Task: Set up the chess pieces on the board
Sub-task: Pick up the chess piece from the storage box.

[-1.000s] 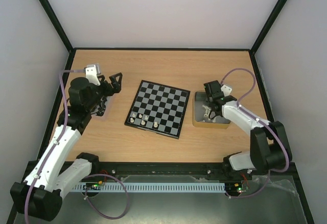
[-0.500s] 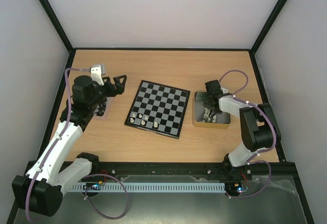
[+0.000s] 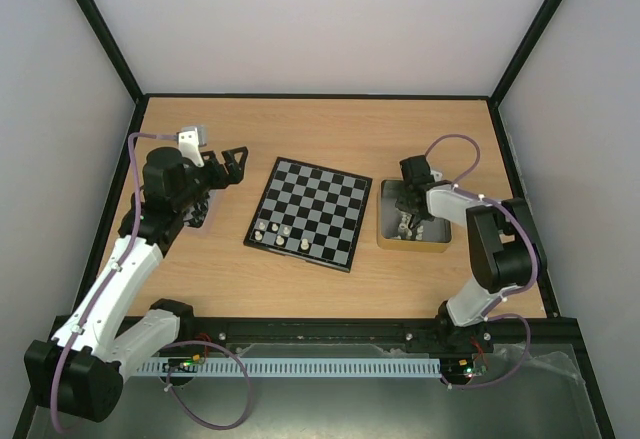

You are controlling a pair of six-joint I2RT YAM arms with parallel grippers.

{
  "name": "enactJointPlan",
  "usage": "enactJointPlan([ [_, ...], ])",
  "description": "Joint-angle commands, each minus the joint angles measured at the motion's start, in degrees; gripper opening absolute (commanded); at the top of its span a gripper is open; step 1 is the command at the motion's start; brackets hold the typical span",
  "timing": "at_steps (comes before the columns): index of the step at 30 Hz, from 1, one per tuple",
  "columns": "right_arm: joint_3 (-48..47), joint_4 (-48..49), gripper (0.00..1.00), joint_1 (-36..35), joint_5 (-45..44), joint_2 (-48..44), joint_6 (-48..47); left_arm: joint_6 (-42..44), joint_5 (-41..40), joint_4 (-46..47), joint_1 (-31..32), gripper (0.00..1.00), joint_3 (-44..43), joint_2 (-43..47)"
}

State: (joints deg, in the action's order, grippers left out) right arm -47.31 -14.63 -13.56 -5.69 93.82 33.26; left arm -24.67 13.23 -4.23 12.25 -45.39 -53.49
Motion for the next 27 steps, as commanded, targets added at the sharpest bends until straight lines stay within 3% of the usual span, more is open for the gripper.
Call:
enactJointPlan([
  [1, -1.28, 0.65, 0.34, 0.08, -0.85, 1.83, -1.09, -0.62, -0.35, 0.46, 0.04, 0.99, -1.28, 0.03],
  [7, -1.23, 0.03, 0.16, 0.1, 1.02, 0.35, -0.85, -1.35, -0.8, -0.04, 0.05, 0.99, -1.3, 0.48],
  [15, -0.39, 1.46, 0.14, 0.09, 5.72, -13.05, -0.42, -4.08, 4.07, 0.08, 1.25, 0.99, -2.09, 0.06],
  [19, 1.09, 5.56, 0.15, 0.03, 17.87, -23.05, -0.96, -6.87, 7.44, 0.75, 4.83, 0.99, -4.12, -1.26],
  [27, 5.41, 23.35, 0.17, -4.67, 47.56, -35.96, -2.89, -16.35, 15.73, 3.77, 15.49, 0.98, -11.63, -8.59],
])
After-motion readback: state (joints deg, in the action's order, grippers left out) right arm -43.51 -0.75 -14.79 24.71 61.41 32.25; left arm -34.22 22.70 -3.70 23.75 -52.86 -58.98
